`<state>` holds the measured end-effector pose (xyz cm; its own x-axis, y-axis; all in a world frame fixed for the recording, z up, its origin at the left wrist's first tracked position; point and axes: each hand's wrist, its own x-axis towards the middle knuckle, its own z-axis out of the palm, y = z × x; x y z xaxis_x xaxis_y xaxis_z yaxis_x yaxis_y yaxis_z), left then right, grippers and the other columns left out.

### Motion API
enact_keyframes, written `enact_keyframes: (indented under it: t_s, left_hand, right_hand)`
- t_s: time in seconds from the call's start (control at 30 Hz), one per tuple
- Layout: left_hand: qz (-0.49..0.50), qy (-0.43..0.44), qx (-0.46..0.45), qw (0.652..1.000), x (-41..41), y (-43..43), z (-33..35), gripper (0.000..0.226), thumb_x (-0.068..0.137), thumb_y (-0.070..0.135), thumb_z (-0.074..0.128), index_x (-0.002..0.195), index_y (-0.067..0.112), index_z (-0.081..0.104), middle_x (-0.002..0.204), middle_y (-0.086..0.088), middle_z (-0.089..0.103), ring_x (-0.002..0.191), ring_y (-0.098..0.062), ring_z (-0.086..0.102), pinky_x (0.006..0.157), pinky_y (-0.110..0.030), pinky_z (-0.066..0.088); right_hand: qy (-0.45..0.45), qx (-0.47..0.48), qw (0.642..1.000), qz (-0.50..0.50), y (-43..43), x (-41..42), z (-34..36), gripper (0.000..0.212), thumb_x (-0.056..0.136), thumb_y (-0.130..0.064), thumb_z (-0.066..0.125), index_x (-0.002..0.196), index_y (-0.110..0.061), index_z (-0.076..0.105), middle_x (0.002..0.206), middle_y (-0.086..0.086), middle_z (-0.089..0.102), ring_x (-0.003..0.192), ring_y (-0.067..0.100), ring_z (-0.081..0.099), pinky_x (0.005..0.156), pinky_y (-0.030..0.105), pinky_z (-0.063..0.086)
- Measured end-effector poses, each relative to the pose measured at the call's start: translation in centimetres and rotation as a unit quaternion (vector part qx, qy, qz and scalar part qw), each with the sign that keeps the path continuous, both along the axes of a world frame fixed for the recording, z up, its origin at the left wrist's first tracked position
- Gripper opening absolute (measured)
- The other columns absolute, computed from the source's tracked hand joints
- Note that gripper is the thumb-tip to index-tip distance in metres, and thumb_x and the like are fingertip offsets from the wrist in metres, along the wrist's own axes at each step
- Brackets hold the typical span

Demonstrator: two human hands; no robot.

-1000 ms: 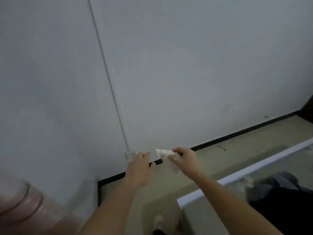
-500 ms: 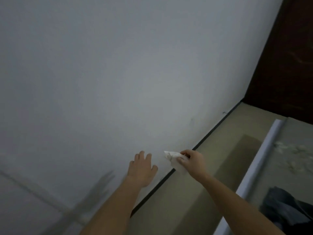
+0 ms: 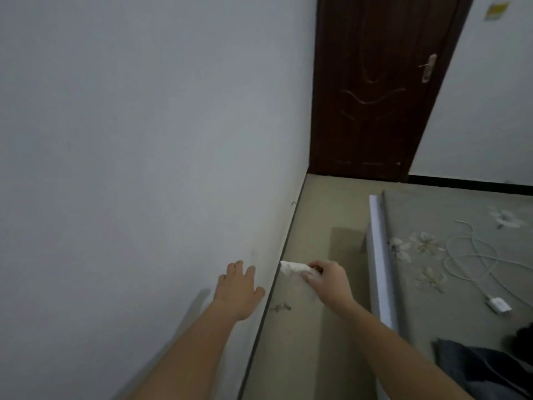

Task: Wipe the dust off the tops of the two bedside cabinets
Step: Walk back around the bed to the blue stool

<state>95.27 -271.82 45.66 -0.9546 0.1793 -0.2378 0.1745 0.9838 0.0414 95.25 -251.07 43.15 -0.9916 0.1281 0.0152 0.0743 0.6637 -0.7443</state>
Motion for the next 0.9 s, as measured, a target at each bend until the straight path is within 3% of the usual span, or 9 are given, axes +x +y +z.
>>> enact_keyframes:
  t_s: [0.1,0.27,0.4,0.47,0.67,0.77,0.9]
  left_hand:
    - [-0.051,-0.001,0.007,0.999,-7.9,1.3,0.6,0.06,0.097,0.043,0.032,0.148,0.015,0.021,0.156,-0.013,0.015,0.142,-0.029,0.015,0.112,-0.041,0.023]
    - [-0.119,-0.011,0.025,0.992,-19.3,5.9,1.0,0.058,0.096,0.043,0.034,0.145,0.014,0.027,0.153,-0.013,0.02,0.14,-0.028,0.019,0.109,-0.04,0.025]
    - [-0.164,-0.018,0.045,0.985,-28.2,11.4,0.4,0.059,0.095,0.044,0.037,0.145,0.015,0.027,0.151,-0.012,0.022,0.139,-0.027,0.02,0.109,-0.04,0.026]
    - [-0.181,-0.017,0.049,0.982,-33.0,14.6,-0.3,0.059,0.094,0.043,0.039,0.144,0.015,0.029,0.151,-0.013,0.023,0.139,-0.028,0.02,0.11,-0.041,0.026]
    - [-0.197,-0.033,0.062,0.978,-48.6,25.2,-2.0,0.057,0.095,0.043,0.038,0.144,0.015,0.029,0.148,-0.012,0.027,0.137,-0.028,0.023,0.107,-0.041,0.028]
    - [-0.21,-0.042,0.067,0.974,-55.6,29.9,-1.9,0.057,0.095,0.042,0.037,0.144,0.015,0.029,0.149,-0.012,0.025,0.138,-0.027,0.022,0.109,-0.041,0.027]
    - [-0.22,-0.039,0.074,0.972,-63.9,34.9,-1.1,0.059,0.094,0.043,0.037,0.145,0.015,0.027,0.152,-0.012,0.021,0.141,-0.027,0.019,0.11,-0.041,0.025]
  right_hand:
    - [-0.014,0.003,0.999,-0.051,1.1,-5.5,0.3,0.018,0.08,-0.024,0.068,0.094,-0.014,0.073,0.089,0.002,0.073,0.078,0.014,0.064,0.066,0.024,0.043]
    - [-0.027,0.023,0.993,-0.111,5.0,-13.5,0.8,0.018,0.083,-0.026,0.067,0.097,-0.015,0.072,0.088,-0.001,0.071,0.072,0.007,0.058,0.056,0.01,0.036]
    - [-0.033,0.035,0.985,-0.164,9.8,-21.2,0.3,0.02,0.083,-0.026,0.066,0.096,-0.013,0.072,0.09,0.002,0.073,0.082,0.016,0.066,0.07,0.028,0.052]
    - [-0.034,0.032,0.983,-0.18,12.5,-25.4,-0.2,0.019,0.084,-0.026,0.065,0.096,-0.013,0.072,0.09,0.002,0.073,0.082,0.016,0.066,0.073,0.031,0.054]
    - [-0.024,0.042,0.977,-0.207,22.3,-40.0,-0.5,0.015,0.083,-0.02,0.064,0.092,-0.011,0.072,0.087,0.004,0.072,0.072,0.01,0.056,0.055,0.017,0.035]
    - [-0.033,0.043,0.973,-0.223,27.0,-46.9,0.2,0.018,0.085,-0.021,0.063,0.097,-0.011,0.071,0.088,0.003,0.07,0.073,0.009,0.054,0.06,0.019,0.036]
    - [-0.056,0.048,0.971,-0.229,31.9,-54.9,0.7,0.016,0.083,-0.02,0.061,0.092,-0.012,0.072,0.077,-0.001,0.066,0.068,0.01,0.055,0.052,0.016,0.034]
